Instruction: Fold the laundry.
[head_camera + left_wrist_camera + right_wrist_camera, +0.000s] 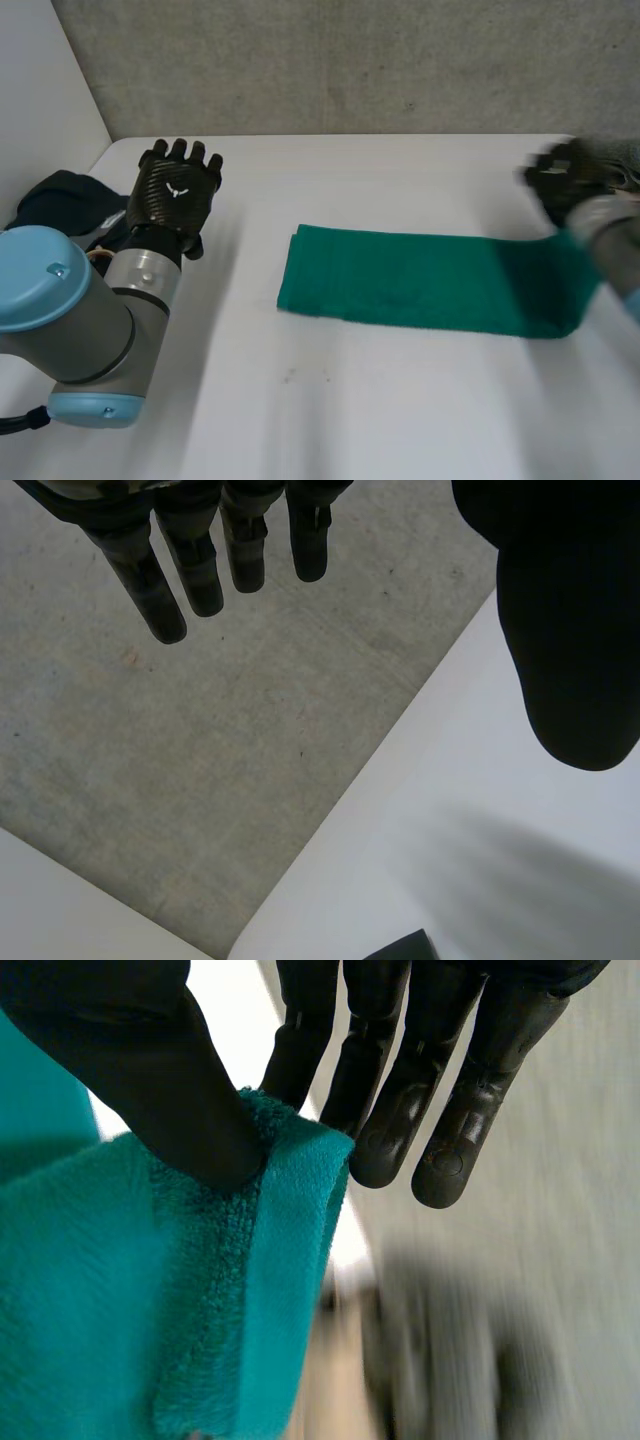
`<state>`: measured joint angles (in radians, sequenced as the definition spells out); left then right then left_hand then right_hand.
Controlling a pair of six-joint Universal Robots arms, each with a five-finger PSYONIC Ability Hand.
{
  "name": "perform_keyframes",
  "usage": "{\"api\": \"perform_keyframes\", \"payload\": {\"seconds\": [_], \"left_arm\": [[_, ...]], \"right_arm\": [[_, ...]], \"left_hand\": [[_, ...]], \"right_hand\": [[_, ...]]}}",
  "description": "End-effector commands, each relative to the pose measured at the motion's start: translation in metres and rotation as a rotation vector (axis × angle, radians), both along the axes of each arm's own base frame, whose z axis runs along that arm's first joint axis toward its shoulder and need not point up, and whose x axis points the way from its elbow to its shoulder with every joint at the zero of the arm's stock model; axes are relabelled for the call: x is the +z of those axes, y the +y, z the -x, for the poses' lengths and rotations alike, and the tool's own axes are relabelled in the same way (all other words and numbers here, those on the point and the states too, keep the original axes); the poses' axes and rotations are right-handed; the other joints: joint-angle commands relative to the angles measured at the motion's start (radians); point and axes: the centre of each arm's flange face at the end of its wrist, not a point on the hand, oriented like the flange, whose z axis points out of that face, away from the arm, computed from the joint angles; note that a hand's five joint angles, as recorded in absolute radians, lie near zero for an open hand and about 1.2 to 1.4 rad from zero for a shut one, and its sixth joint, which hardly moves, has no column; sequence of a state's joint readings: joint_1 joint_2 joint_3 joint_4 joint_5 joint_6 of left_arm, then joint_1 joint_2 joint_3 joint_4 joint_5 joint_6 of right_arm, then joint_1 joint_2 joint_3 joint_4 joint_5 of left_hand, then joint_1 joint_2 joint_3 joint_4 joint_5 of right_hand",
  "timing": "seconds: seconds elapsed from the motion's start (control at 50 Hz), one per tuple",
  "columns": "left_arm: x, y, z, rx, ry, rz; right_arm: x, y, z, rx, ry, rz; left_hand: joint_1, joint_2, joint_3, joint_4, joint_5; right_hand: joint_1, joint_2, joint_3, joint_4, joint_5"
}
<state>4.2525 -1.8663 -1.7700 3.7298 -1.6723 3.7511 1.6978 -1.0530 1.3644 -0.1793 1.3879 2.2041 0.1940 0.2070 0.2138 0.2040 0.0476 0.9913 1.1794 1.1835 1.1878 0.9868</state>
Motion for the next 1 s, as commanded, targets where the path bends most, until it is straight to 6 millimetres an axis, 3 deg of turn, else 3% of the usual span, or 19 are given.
{"api": "perform_keyframes", "payload": {"seconds": [0.02, 0.04, 0.1, 0.12, 0.18, 0.24, 0.34, 0.36, 0.4, 0.42, 0.46, 0.5, 0.54, 0.66, 0.74, 0.86, 0.92, 1.0], "left_arm": [[0.004, 0.001, -0.003, 0.004, 0.019, -0.014], [0.003, 0.001, -0.003, 0.003, 0.02, -0.015], [0.003, 0.001, -0.002, 0.0, 0.02, -0.016], [0.003, 0.002, -0.001, -0.003, 0.02, -0.016], [0.003, 0.003, 0.0, -0.006, 0.019, -0.017], [0.001, 0.003, 0.001, -0.009, 0.018, -0.02], [0.003, 0.007, 0.008, -0.032, 0.021, -0.013], [0.005, 0.008, 0.011, -0.041, 0.023, -0.006], [0.007, 0.008, 0.013, -0.047, 0.028, 0.004], [0.009, 0.008, 0.015, -0.05, 0.031, 0.009], [0.013, 0.007, 0.019, -0.058, 0.037, 0.023], [0.015, 0.011, 0.027, -0.081, 0.041, 0.029], [0.015, 0.013, 0.034, -0.1, 0.043, 0.033], [0.013, 0.024, 0.054, -0.158, 0.045, 0.035], [0.014, 0.03, 0.064, -0.187, 0.049, 0.039], [0.013, 0.039, 0.071, -0.215, 0.051, 0.038], [0.013, 0.041, 0.072, -0.219, 0.05, 0.036], [0.01, 0.042, 0.071, -0.218, 0.047, 0.028]], "right_arm": [[-0.014, 0.079, -0.131, 0.477, -0.026, 0.033], [-0.022, 0.096, -0.153, 0.561, -0.028, 0.031], [-0.038, 0.119, -0.18, 0.661, -0.028, 0.017], [-0.052, 0.13, -0.193, 0.708, -0.026, -0.008], [-0.076, 0.141, -0.21, 0.744, -0.011, -0.038], [-0.085, 0.142, -0.215, 0.746, -0.009, -0.056], [-0.074, 0.139, -0.21, 0.696, -0.07, -0.079], [-0.069, 0.139, -0.209, 0.678, -0.097, -0.091], [-0.053, 0.131, -0.202, 0.617, -0.17, -0.104], [-0.032, 0.117, -0.188, 0.533, -0.259, -0.118], [-0.011, 0.1, -0.169, 0.448, -0.351, -0.129], [0.006, 0.084, -0.134, 0.325, -0.452, -0.189], [0.01, 0.08, -0.115, 0.266, -0.497, -0.248], [-0.023, 0.08, -0.063, 0.078, -0.49, -0.473], [-0.043, 0.073, -0.034, -0.005, -0.461, -0.489], [-0.059, 0.071, -0.021, -0.018, -0.386, -0.491], [-0.075, 0.07, -0.023, -0.008, -0.363, -0.526], [-0.073, 0.063, -0.025, -0.003, -0.369, -0.515]], "left_hand": [[-0.016, -0.029, -0.036, -0.026, -0.044], [-0.016, -0.029, -0.036, -0.026, -0.044], [-0.016, -0.029, -0.036, -0.026, -0.044], [-0.016, -0.029, -0.036, -0.026, -0.044], [-0.016, -0.029, -0.036, -0.026, -0.044], [-0.016, -0.029, -0.036, -0.026, -0.044], [-0.016, -0.029, -0.036, -0.026, -0.044], [-0.016, -0.029, -0.036, -0.026, -0.044], [-0.016, -0.029, -0.036, -0.026, -0.044], [-0.016, -0.029, -0.036, -0.026, -0.044], [-0.016, -0.029, -0.036, -0.026, -0.044], [-0.016, -0.029, -0.036, -0.026, -0.044], [-0.016, -0.029, -0.036, -0.026, -0.044], [-0.016, -0.029, -0.036, -0.026, -0.044], [-0.016, -0.029, -0.036, -0.026, -0.044], [-0.016, -0.029, -0.036, -0.026, -0.044], [-0.016, -0.029, -0.036, -0.026, -0.044], [-0.016, -0.029, -0.036, -0.026, -0.044]], "right_hand": [[0.405, 0.217, 0.213, 0.209, 0.235], [0.405, 0.217, 0.213, 0.209, 0.235], [0.405, 0.217, 0.213, 0.209, 0.235], [0.405, 0.217, 0.213, 0.209, 0.235], [0.405, 0.217, 0.213, 0.209, 0.235], [0.405, 0.217, 0.213, 0.209, 0.235], [-0.774, -0.962, -0.966, -0.971, -0.944], [-0.817, -1.005, -1.009, -1.013, -0.987], [-0.817, -1.005, -1.009, -1.013, -0.987], [-0.817, -1.005, -1.009, -1.013, -0.987], [-0.817, -1.005, -1.009, -1.013, -0.987], [-0.817, -1.005, -1.009, -1.013, -0.987], [-0.817, -1.005, -1.009, -1.013, -0.987], [-0.817, -1.005, -1.009, -1.013, -0.987], [-0.817, -1.005, -1.009, -1.013, -0.987], [-0.64, -0.828, -0.832, -0.836, -0.81], [-0.308, -0.496, -0.5, -0.505, -0.478], [0.099, -0.089, -0.093, -0.097, -0.071]]}}
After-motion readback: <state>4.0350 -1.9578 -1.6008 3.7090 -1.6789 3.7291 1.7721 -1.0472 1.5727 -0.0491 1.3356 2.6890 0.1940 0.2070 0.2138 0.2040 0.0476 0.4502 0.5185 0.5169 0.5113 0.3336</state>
